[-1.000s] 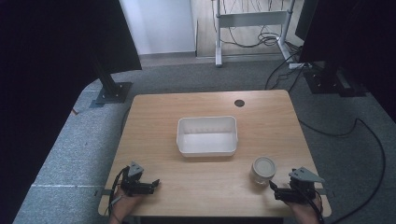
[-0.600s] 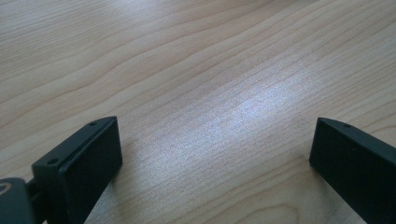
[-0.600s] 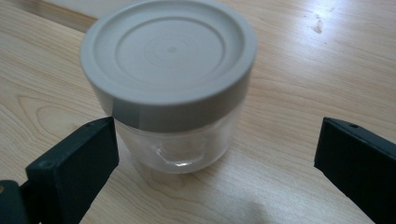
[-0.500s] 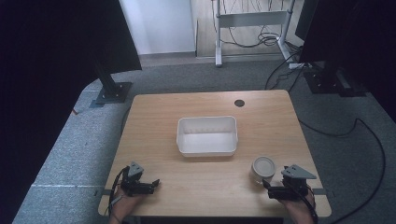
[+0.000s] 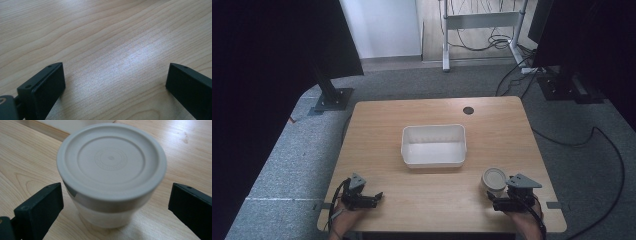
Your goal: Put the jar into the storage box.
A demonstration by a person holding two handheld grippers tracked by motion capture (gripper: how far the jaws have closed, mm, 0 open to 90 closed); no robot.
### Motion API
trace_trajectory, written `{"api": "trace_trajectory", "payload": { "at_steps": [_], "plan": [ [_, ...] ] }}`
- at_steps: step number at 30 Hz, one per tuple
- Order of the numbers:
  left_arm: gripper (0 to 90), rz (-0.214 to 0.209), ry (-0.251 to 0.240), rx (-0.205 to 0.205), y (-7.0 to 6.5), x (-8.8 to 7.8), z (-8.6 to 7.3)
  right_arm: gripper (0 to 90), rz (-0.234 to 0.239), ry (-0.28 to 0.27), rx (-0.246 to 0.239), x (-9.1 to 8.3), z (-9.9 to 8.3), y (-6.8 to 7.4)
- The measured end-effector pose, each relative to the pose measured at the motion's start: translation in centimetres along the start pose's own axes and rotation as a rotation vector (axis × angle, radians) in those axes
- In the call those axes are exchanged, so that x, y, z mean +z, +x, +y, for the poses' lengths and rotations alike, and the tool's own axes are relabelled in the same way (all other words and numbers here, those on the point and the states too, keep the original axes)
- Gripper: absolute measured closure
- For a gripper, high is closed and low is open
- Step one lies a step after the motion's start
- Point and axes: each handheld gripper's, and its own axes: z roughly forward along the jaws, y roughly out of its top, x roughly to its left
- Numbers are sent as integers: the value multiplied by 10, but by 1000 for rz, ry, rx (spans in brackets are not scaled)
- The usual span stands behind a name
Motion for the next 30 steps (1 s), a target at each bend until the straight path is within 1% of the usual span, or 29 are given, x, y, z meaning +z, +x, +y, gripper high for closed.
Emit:
{"api": "trace_trajectory", "payload": {
  "at_steps": [5,16,19,23,25,26,30],
  "plan": [
    [20,0,0,0,0,0,0,0,5,9,-9,7,4,3],
    [20,0,0,0,0,0,0,6,3,34,-12,23,7,5],
    [21,0,0,0,0,0,0,18,7,37,-5,27,7,5],
    [20,0,-1,0,0,0,0,58,6,42,-8,31,8,6],
    [20,0,-1,0,0,0,0,86,-4,45,-10,32,8,6],
    [20,0,-1,0,0,0,0,86,-4,45,-10,32,8,6],
    [20,0,0,0,0,0,0,93,-11,45,9,32,8,6]
  ]
}}
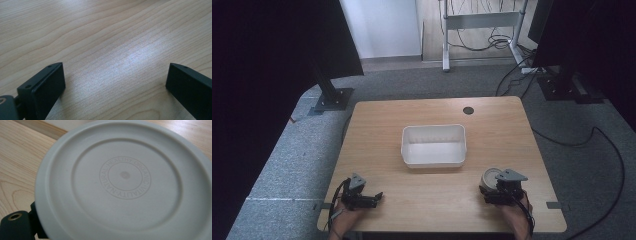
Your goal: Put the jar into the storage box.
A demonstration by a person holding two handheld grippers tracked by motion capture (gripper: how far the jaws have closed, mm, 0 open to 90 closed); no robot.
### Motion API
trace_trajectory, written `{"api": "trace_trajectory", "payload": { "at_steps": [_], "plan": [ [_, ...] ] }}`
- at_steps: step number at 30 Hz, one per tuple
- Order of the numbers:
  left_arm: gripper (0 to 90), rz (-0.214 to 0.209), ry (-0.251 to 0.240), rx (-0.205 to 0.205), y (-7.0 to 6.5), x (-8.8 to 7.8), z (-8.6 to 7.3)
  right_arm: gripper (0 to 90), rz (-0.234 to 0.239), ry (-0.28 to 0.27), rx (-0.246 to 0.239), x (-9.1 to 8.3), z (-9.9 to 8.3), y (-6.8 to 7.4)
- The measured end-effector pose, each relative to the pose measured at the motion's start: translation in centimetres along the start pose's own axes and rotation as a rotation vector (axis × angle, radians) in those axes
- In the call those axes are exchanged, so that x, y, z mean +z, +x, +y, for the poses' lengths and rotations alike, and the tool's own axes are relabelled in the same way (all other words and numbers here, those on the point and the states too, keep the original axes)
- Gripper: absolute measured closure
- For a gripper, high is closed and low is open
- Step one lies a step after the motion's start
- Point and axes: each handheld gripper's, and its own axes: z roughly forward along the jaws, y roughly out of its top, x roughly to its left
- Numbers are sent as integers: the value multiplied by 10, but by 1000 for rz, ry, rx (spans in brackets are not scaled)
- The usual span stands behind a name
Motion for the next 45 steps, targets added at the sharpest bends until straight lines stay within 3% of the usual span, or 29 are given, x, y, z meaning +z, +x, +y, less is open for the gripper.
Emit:
{"api": "trace_trajectory", "payload": {
  "at_steps": [7,17,45],
  "plan": [
    [20,0,0,0,0,0,0,94,-7,-9,49,-2,3,2],
    [20,-1,0,0,0,0,0,94,-20,-10,-2,-2,19,11],
    [20,-1,0,0,0,0,0,94,38,-30,-38,8,61,31]
  ]
}}
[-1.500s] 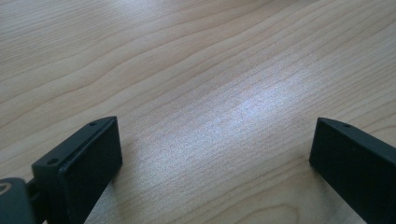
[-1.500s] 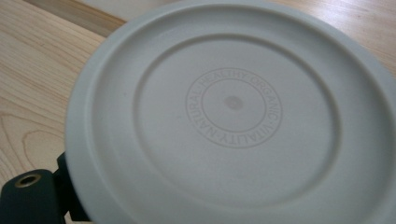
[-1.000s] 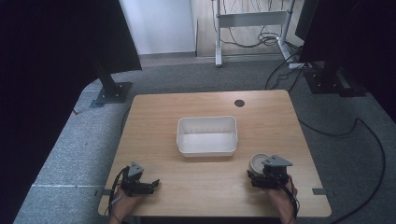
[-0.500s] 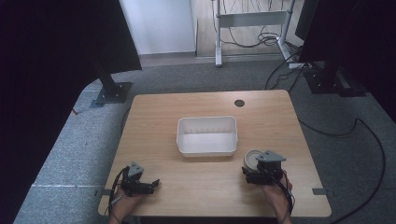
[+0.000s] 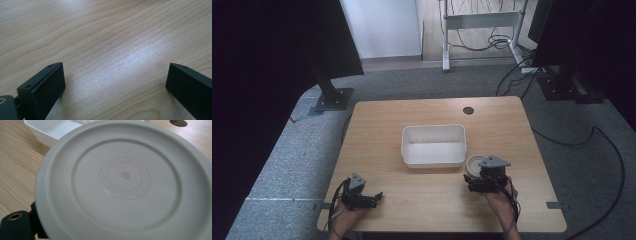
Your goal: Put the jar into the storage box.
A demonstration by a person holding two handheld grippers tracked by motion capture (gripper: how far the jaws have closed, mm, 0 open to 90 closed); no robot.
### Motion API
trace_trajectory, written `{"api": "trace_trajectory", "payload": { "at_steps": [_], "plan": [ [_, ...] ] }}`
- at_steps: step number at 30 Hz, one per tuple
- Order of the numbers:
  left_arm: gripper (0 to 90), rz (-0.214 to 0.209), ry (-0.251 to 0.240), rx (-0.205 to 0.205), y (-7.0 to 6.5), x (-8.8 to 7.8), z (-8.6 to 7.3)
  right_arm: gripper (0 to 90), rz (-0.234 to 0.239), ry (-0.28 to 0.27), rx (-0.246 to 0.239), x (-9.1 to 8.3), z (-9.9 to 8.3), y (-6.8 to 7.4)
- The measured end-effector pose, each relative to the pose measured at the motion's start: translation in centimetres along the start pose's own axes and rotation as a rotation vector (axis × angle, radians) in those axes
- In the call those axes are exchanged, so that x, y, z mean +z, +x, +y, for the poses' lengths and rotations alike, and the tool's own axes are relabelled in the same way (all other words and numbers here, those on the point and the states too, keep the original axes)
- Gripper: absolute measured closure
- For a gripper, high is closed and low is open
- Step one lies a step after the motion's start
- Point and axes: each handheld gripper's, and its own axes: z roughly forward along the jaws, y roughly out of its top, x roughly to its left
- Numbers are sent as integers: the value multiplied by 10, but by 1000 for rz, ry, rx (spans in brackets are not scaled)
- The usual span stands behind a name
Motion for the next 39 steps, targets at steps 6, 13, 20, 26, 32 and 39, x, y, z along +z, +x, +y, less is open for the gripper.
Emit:
{"api": "trace_trajectory", "payload": {
  "at_steps": [6,13,20,26,32,39],
  "plan": [
    [20,0,-1,0,0,0,0,94,10,1,-5,6,5,3],
    [20,0,-1,0,0,0,0,94,21,-5,-12,9,12,6],
    [20,0,-1,-1,0,0,0,94,34,-12,-29,14,23,12],
    [20,0,0,-1,0,0,0,94,45,-9,-47,20,32,18],
    [19,0,0,0,0,0,0,94,64,-14,-45,27,40,23],
    [19,0,2,2,0,0,0,94,83,-13,-49,37,50,29]
  ]
}}
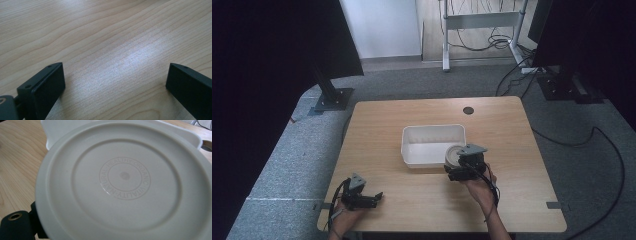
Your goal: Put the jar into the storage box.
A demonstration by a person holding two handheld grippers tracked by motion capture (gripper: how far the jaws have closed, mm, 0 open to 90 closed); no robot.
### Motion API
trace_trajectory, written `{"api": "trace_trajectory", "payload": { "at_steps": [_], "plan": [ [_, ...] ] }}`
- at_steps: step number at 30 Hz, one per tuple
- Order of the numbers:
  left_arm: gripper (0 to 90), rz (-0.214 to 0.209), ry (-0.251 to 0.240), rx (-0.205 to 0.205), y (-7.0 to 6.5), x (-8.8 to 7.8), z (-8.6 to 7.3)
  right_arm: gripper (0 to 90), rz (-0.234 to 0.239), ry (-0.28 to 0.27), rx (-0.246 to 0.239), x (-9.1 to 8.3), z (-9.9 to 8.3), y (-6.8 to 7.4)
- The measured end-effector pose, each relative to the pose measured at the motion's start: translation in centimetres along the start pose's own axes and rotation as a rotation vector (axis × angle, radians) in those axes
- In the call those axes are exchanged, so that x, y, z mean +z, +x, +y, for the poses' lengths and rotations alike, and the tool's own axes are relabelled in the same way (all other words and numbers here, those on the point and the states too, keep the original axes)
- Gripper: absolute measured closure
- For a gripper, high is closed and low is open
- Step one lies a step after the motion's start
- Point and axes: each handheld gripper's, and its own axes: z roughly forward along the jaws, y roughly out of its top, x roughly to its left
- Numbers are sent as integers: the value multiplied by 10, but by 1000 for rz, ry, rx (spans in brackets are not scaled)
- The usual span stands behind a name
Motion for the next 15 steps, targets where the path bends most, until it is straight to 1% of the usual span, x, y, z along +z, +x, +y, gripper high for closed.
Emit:
{"api": "trace_trajectory", "payload": {
  "at_steps": [7,10,15],
  "plan": [
    [19,0,1,1,0,0,0,94,18,-9,10,10,9,3],
    [19,0,-1,-1,0,0,0,94,17,-9,0,13,13,4],
    [19,0,-1,-1,0,0,0,94,20,-16,-1,19,20,6]
  ]
}}
